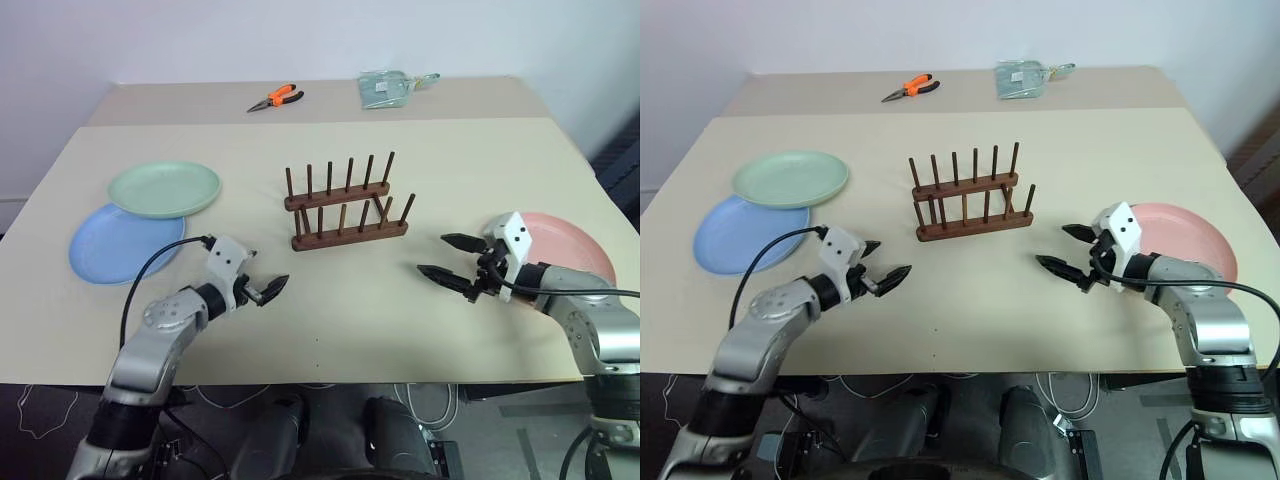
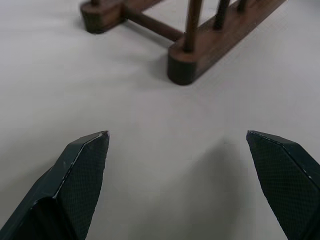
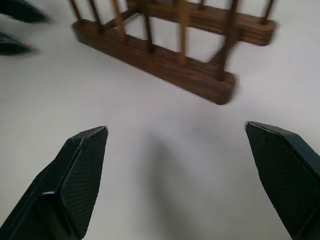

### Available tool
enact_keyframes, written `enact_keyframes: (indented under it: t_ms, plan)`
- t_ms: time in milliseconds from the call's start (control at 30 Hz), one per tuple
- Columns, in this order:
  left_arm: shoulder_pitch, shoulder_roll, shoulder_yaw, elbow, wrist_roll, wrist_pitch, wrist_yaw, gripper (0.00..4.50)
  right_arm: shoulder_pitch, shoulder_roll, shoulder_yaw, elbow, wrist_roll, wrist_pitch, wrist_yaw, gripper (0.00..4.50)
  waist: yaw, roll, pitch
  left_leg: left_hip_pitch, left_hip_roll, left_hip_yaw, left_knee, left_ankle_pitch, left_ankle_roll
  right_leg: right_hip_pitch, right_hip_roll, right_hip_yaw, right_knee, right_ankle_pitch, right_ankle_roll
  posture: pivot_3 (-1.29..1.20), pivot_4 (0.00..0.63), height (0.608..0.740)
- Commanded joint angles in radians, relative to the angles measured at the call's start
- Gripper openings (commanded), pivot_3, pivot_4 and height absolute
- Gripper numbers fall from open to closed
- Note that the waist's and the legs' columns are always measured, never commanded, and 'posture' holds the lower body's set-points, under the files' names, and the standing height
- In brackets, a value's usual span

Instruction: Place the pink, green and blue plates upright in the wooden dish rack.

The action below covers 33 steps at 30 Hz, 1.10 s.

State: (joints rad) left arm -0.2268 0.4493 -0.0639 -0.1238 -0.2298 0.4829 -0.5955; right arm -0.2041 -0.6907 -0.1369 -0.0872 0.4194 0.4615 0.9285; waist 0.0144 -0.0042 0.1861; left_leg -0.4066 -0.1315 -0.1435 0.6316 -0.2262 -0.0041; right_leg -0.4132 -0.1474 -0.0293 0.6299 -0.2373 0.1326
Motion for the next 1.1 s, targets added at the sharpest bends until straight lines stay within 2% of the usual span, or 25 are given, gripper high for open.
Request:
enact_keyframes:
  t_ms: [33, 267, 433, 533, 733, 767, 967, 1100]
  plan:
    - [-0.089, 0.008, -0.031, 0.134, 0.025, -0.09, -0.074, 4.5, 0.004, 0.03, 0.003, -0.085, 0.024, 0.016, -0.04, 4.48, -0.001, 0.0, 0.0, 0.0, 0.0, 0.0, 0.0, 0.0, 0.0, 0.0, 0.0, 0.0, 0.0, 0.0, 0.0, 0.0, 0.15, 0.739]
    - [-0.269, -0.037, -0.124, 0.462, 0.06, -0.221, -0.271, 4.5, 0.03, 0.095, 0.022, -0.18, 0.037, 0.033, -0.103, 4.48, 0.001, 0.0, -0.001, 0.0, 0.0, 0.0, 0.0, 0.0, 0.0, 0.0, 0.0, 0.0, 0.0, 0.001, 0.001, 0.0, 0.15, 0.739]
    - [-0.359, -0.093, -0.147, 0.661, 0.095, -0.313, -0.338, 4.5, 0.065, 0.124, 0.036, -0.243, 0.044, 0.048, -0.144, 4.48, 0.008, 0.0, -0.002, 0.001, -0.001, 0.0, 0.001, 0.0, 0.0, 0.002, -0.001, 0.0, 0.0, 0.001, 0.002, 0.0, 0.15, 0.739]
    - [-0.399, -0.119, -0.154, 0.75, 0.127, -0.363, -0.357, 3.65, 0.077, 0.122, 0.039, -0.239, 0.037, 0.037, -0.147, 4.5, 0.015, 0.0, -0.002, 0.002, -0.002, 0.0, 0.001, 0.0, 0.001, 0.004, -0.001, 0.0, -0.001, 0.001, 0.003, 0.0, 0.15, 0.739]
    - [-0.39, -0.115, -0.149, 0.737, 0.126, -0.379, -0.419, 0.89, 0.086, 0.104, 0.022, -0.224, 0.037, 0.027, -0.14, 4.5, 0.02, 0.0, -0.003, 0.003, -0.002, 0.0, 0.001, -0.001, 0.002, 0.004, -0.001, 0.0, -0.001, 0.001, 0.004, 0.0, 0.15, 0.739]
    - [-0.382, -0.112, -0.151, 0.719, 0.124, -0.374, -0.433, 0.76, 0.086, 0.099, 0.019, -0.215, 0.034, 0.022, -0.135, 4.5, 0.021, 0.001, -0.003, 0.003, -0.002, 0.0, 0.001, -0.001, 0.002, 0.004, -0.001, 0.0, -0.001, 0.001, 0.004, 0.0, 0.15, 0.739]
    - [-0.304, -0.077, -0.194, 0.549, 0.132, -0.37, -0.505, 0.76, 0.08, 0.048, -0.014, -0.145, 0.014, -0.018, -0.109, 4.5, 0.021, 0.001, -0.003, 0.003, -0.002, 0.0, 0.0, -0.001, 0.002, 0.004, -0.001, 0.0, -0.001, 0.001, 0.004, 0.0, 0.15, 0.739]
    - [-0.246, -0.033, -0.229, 0.382, 0.115, -0.356, -0.575, 0.76, 0.104, -0.031, -0.086, -0.079, 0.011, -0.038, -0.071, 4.5, 0.025, 0.001, -0.003, 0.003, -0.002, 0.0, 0.001, -0.001, 0.002, 0.004, -0.002, 0.0, -0.001, 0.001, 0.004, 0.0, 0.15, 0.739]
